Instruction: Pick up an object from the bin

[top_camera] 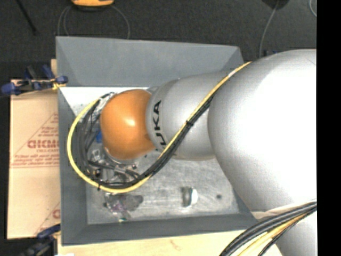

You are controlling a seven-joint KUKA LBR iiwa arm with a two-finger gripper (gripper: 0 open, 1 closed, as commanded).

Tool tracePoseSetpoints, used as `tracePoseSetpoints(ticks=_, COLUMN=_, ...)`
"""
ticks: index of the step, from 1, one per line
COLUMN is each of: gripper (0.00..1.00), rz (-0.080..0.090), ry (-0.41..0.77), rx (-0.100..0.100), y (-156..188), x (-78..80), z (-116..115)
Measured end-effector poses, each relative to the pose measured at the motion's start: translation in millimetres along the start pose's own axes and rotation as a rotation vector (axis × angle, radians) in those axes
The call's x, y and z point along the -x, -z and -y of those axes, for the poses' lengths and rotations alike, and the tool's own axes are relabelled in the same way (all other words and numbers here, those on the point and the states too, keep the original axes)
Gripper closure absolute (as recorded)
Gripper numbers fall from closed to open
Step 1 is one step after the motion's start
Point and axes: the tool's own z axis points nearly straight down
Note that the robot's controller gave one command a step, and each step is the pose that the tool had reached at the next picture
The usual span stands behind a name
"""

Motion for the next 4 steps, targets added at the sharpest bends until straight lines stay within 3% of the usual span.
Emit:
tracePoseSetpoints(ticks=1, gripper=0.00, rz=-0.009, ry=-0.046, rx=-0.001, y=10.2, x=-41.7, z=44.0)
tracePoseSetpoints(ticks=2, gripper=0.00, rz=-0.007, ry=-0.149, rx=-0.001, y=-7.9, x=-63.8, z=101.2)
tracePoseSetpoints(ticks=3, gripper=0.00, rz=-0.004, ry=-0.339, rx=0.000, y=-4.3, x=-90.7, z=76.7)
tracePoseSetpoints(ticks=4, gripper=1.00, rz=-0.006, ry=-0.343, rx=0.000, y=-4.9, x=-91.2, z=76.6)
